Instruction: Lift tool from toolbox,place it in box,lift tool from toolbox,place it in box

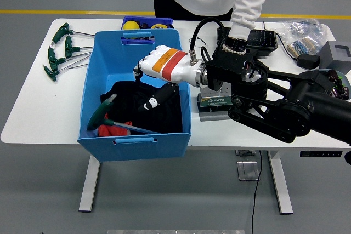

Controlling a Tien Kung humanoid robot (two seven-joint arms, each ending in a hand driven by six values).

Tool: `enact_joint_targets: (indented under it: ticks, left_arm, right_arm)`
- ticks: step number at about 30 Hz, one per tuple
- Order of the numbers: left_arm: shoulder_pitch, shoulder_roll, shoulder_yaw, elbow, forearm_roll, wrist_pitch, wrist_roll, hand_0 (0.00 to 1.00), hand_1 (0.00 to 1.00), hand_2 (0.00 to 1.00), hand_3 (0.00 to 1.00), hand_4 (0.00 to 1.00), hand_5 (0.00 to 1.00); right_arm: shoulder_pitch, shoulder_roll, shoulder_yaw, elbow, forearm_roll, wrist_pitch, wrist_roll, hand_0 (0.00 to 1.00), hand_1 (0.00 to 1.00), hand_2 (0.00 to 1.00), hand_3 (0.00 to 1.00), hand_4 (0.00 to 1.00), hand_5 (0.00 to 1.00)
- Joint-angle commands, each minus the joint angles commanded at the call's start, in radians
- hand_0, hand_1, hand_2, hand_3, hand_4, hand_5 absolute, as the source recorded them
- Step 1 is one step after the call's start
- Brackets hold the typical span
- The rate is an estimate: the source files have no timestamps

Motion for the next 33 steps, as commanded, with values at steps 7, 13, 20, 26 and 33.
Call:
enact_joint_targets:
  ticks: [7, 13, 20, 26, 33]
  left_arm:
    - [-0.006, 0.001, 0.006, 0.000, -0.004, -0.001, -0.001, 0.725, 0.675, 0.740, 0.745, 0.757, 0.743]
    - [-0.004, 0.001, 0.000, 0.000, 0.007, -0.003, 0.003, 0.724, 0.673, 0.740, 0.746, 0.757, 0.743]
    - [-0.004, 0.003, 0.003, 0.000, 0.010, -0.006, 0.005, 0.723, 0.669, 0.740, 0.747, 0.758, 0.743]
    - [-0.006, 0.004, 0.001, 0.000, 0.018, -0.006, 0.007, 0.724, 0.668, 0.741, 0.747, 0.758, 0.744]
    - [-0.001, 0.005, 0.001, 0.000, 0.019, -0.005, 0.009, 0.725, 0.663, 0.740, 0.746, 0.759, 0.745]
  right_arm:
    - [0.011, -0.002, 0.017, -0.007, 0.002, -0.005, 0.003, 0.615, 0.619, 0.706, 0.657, 0.998, 0.791]
    - [0.010, -0.010, 0.041, -0.012, 0.005, -0.003, 0.005, 0.654, 0.656, 0.734, 0.696, 0.998, 0.805]
    - [0.005, -0.028, 0.085, -0.018, 0.010, -0.005, 0.005, 0.729, 0.699, 0.772, 0.729, 0.998, 0.809]
    - [-0.020, -0.063, 0.120, -0.005, 0.030, -0.035, 0.012, 0.738, 0.716, 0.774, 0.733, 0.998, 0.810]
    - [-0.047, -0.129, 0.169, -0.006, 0.037, -0.052, 0.021, 0.733, 0.711, 0.766, 0.730, 0.998, 0.812]
